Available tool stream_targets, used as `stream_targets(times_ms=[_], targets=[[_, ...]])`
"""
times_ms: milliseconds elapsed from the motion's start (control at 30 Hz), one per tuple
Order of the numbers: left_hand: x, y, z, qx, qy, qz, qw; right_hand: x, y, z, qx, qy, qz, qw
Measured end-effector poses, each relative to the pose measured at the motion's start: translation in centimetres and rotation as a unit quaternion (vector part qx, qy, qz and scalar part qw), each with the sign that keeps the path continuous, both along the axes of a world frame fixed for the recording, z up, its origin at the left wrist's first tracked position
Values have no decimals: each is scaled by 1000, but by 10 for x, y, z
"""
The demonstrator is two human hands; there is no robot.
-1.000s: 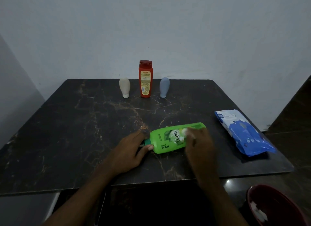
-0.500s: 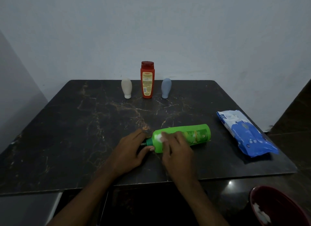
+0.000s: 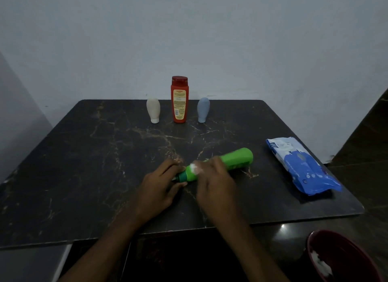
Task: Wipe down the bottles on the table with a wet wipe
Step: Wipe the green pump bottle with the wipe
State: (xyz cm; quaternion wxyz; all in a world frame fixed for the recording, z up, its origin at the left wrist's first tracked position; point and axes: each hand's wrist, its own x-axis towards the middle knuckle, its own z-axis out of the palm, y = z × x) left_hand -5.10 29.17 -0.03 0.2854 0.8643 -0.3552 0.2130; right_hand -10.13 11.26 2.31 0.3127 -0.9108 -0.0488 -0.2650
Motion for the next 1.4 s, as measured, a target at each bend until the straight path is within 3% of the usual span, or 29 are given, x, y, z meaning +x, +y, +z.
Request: stream_targets(times_ms=[133, 333, 633, 733, 933, 1067, 1267, 1400], targets=[[-1, 2, 0, -2, 15, -3, 1000, -4, 20, -12, -64, -33, 8, 997], [3, -2, 0, -9, 7, -8, 1000, 3, -7, -11, 2, -91, 21, 996], [2, 1, -2, -22, 11, -11, 1000, 12, -14, -7, -82, -40, -8, 996], [2, -1, -1, -31, 11, -10, 999, 24, -53, -12, -48, -35, -55, 997], [2, -1, -1, -30, 14, -19, 999, 42, -116, -17, 113, -4, -154, 982], [3, 0, -4, -21, 20, -17, 999, 34, -86, -14, 104, 4, -201, 974], [3, 2, -2, 22, 48, -8, 999, -3, -8, -18, 34, -27, -24, 999], [5, -1, -2, 38, 62, -10, 997, 1, -33, -26, 67, 2, -24, 997]])
